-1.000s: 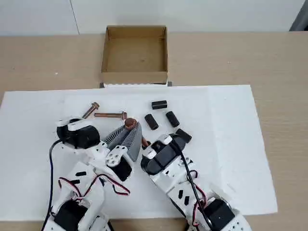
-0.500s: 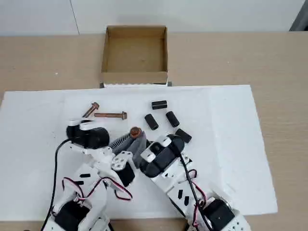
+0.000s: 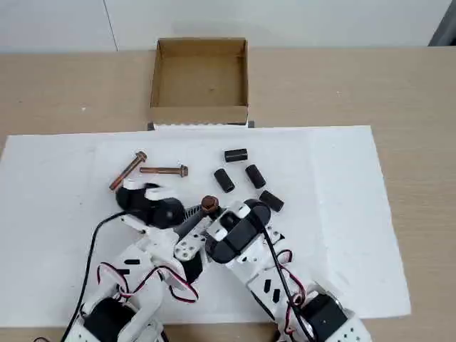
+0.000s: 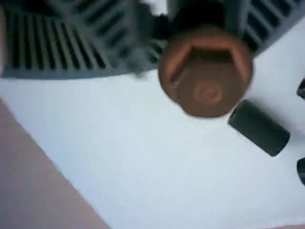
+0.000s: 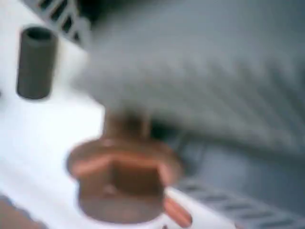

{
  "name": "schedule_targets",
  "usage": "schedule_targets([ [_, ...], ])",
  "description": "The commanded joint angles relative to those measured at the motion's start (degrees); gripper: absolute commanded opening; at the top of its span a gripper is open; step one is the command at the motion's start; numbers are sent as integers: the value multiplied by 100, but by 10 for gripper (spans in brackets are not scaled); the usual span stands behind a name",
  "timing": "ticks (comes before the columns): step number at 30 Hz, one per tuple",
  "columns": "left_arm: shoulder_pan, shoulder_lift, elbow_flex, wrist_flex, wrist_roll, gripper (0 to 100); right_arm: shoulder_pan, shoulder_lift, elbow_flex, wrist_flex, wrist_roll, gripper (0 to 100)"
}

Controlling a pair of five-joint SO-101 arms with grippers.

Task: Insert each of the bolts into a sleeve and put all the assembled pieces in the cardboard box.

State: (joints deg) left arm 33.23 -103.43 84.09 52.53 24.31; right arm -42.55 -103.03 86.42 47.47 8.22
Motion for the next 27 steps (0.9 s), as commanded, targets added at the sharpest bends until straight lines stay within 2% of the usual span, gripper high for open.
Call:
schedule_targets([
  [1,-97,-53,13,0,-273,248,4,-92,-114,-189,26,2],
  [10,-791,-53,-13,-9,-949,249,4,-92,-79,-189,9,2],
  [23,-809,-44,-787,26,-993,246,4,-84,-53,-180,-9,2],
  [25,-835,-44,-760,26,-1152,227,4,-84,-62,-145,-9,2],
  [27,-1073,-44,-716,-26,-1240,149,40,-84,-79,-136,0,2],
])
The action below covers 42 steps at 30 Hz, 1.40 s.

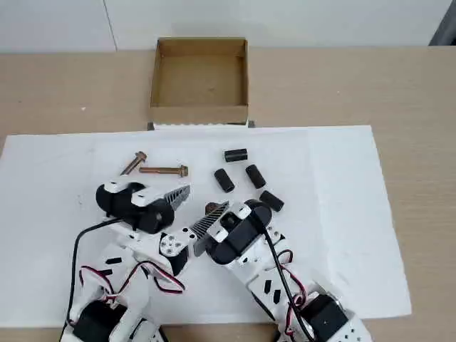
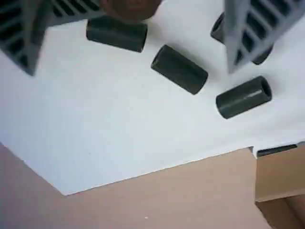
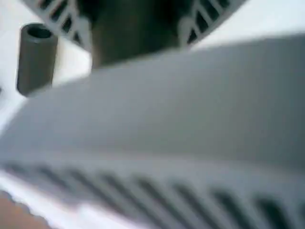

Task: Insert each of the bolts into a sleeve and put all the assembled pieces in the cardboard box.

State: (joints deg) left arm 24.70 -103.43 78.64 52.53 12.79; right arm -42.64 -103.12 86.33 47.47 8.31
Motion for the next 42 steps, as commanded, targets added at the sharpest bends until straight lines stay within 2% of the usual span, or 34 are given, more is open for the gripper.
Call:
schedule_targets([
  [1,-378,-44,-154,-79,-114,99,119,-75,-79,-136,-9,2],
  [3,-756,-44,-154,-220,-185,0,330,-75,-97,-136,-9,2],
  [5,-1134,-53,-136,-273,-316,22,629,-75,-97,-136,-9,2],
  [12,-2004,-44,673,-255,-1160,6,1437,-31,-62,101,-9,2],
  [14,-2145,-44,927,-255,-1169,6,1578,-22,-79,382,-149,2],
  [18,-2303,-44,1402,-255,-1169,6,1930,-13,-281,875,-914,2],
  [23,-2418,-62,1692,-273,-1169,6,2000,286,-897,963,-914,2],
  [28,-2435,-53,1771,-246,-1169,6,2000,2123,-2048,919,-949,2],
  [36,-2409,-53,1771,-246,-1169,6,2009,6009,-5371,910,-932,2],
  [42,-2409,-53,1771,-246,-1178,6,2018,8338,-7569,936,-905,3],
])
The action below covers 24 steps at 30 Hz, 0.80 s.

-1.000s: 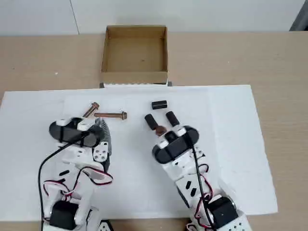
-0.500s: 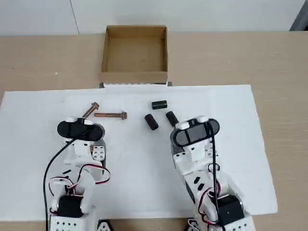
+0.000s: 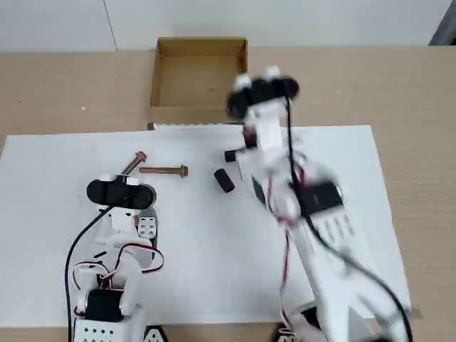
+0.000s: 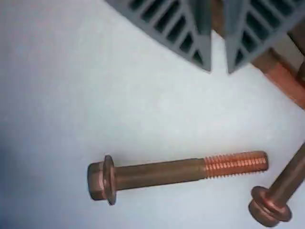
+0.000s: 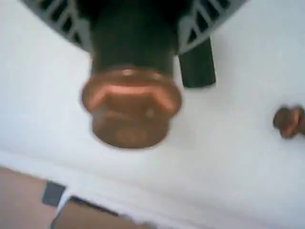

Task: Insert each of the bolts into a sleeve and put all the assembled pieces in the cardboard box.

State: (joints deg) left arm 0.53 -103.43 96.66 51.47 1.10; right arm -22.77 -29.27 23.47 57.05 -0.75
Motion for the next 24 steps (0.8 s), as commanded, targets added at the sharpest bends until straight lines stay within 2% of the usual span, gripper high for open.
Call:
schedule_targets([
  [1,9,-53,-31,-141,-9,6,31,1279,-1618,-22,0,3],
  [14,0,-53,-31,-141,0,6,31,4954,-5952,-66,1380,3],
  [24,-9,-53,-31,-141,0,6,31,7020,-8255,-295,2479,5],
])
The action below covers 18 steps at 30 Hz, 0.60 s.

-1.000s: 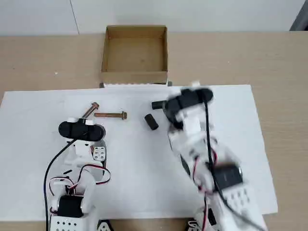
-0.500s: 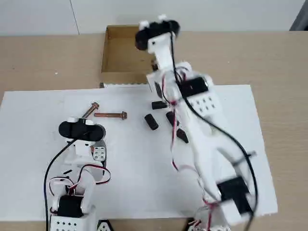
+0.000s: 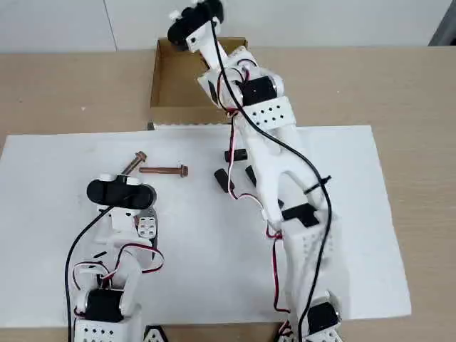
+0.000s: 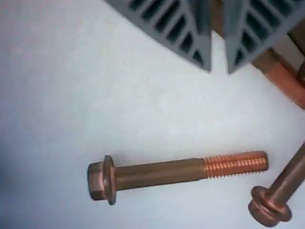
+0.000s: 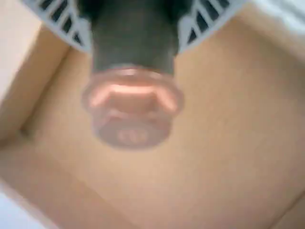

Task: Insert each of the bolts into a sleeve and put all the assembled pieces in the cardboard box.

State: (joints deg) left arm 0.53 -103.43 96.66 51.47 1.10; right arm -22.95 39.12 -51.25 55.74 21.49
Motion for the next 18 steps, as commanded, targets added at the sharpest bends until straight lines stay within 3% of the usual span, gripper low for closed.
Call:
schedule_targets([
  [1,-9,-53,-31,-141,0,6,48,347,-932,-163,316,6],
  [7,-9,-53,-31,-141,0,6,145,1077,-1407,-110,413,166],
  [15,-9,-53,-31,-141,0,6,136,1156,-1424,-48,387,114],
  [18,-9,-53,-31,-141,0,6,136,1015,-1793,646,369,106],
])
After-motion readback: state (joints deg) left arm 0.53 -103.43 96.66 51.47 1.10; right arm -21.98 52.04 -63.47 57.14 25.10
